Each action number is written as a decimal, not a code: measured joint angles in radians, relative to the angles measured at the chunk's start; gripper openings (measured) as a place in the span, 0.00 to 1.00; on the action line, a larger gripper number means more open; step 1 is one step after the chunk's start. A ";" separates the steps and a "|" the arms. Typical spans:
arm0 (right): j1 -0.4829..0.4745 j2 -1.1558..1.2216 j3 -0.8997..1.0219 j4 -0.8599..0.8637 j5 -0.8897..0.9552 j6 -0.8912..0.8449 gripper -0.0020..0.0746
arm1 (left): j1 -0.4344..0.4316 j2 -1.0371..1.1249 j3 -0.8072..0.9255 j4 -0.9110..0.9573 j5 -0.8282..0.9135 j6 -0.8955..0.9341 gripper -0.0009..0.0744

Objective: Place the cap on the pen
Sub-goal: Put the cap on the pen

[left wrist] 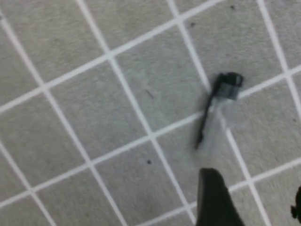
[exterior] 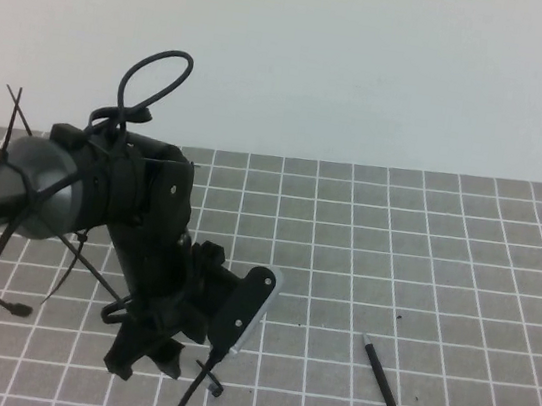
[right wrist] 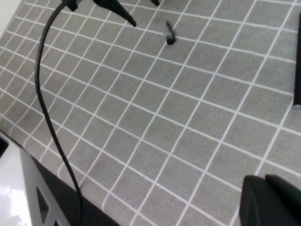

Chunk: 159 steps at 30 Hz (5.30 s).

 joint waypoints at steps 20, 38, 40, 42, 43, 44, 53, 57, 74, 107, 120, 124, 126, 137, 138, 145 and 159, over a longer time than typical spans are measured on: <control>0.028 0.000 0.014 0.004 -0.005 0.000 0.02 | -0.091 0.052 -0.002 0.085 -0.031 -0.009 0.46; 0.031 0.000 0.014 0.004 -0.005 0.000 0.02 | -0.091 0.084 -0.002 0.038 -0.087 -0.059 0.46; 0.031 0.000 0.014 0.004 -0.005 0.000 0.02 | -0.091 0.088 -0.002 0.038 -0.095 -0.061 0.46; 0.031 0.000 0.014 0.004 -0.005 0.000 0.02 | -0.091 0.092 -0.002 0.038 -0.106 -0.061 0.46; 0.031 0.000 0.014 0.004 -0.005 0.000 0.02 | -0.091 0.097 -0.002 0.038 -0.108 -0.061 0.46; 0.031 0.000 0.014 0.004 -0.005 0.000 0.02 | -0.091 0.102 -0.002 0.037 -0.110 -0.061 0.44; 0.031 0.000 0.014 0.004 -0.005 0.000 0.02 | -0.091 0.113 -0.002 0.037 -0.112 -0.063 0.13; 0.031 0.000 0.014 0.004 -0.008 0.000 0.02 | -0.091 0.110 -0.002 0.037 -0.112 -0.088 0.12; 0.031 0.000 0.014 0.006 -0.023 0.000 0.02 | -0.055 -0.163 -0.002 -0.204 -0.228 -0.751 0.11; 0.031 0.168 -0.241 -0.256 0.102 -0.005 0.02 | 0.271 -0.389 0.296 -1.478 0.139 -0.426 0.11; 0.031 0.495 -0.336 0.039 0.095 -0.214 0.02 | 0.271 -0.706 0.368 -1.457 -0.359 -0.403 0.11; 0.031 0.582 -0.336 0.066 0.043 -0.234 0.02 | 0.271 -0.748 0.373 -1.495 -0.436 -0.405 0.11; 0.031 0.603 -0.336 0.066 0.029 -0.254 0.02 | 0.271 -0.754 0.378 -1.495 -0.437 -0.410 0.11; 0.150 0.683 -0.421 -0.134 -0.046 -0.148 0.02 | 0.271 -0.752 0.451 -1.499 -0.572 -0.762 0.11; 0.175 0.700 -0.441 -0.168 -0.041 -0.126 0.02 | 0.271 -0.752 0.451 -1.499 -0.574 -0.762 0.11; 0.353 0.854 -0.532 -0.454 -0.083 0.239 0.02 | 0.271 -0.752 0.452 -1.499 -0.574 -0.723 0.11; 0.382 1.068 -0.537 -0.525 -0.275 0.316 0.14 | 0.271 -0.752 0.452 -1.500 -0.561 -0.639 0.11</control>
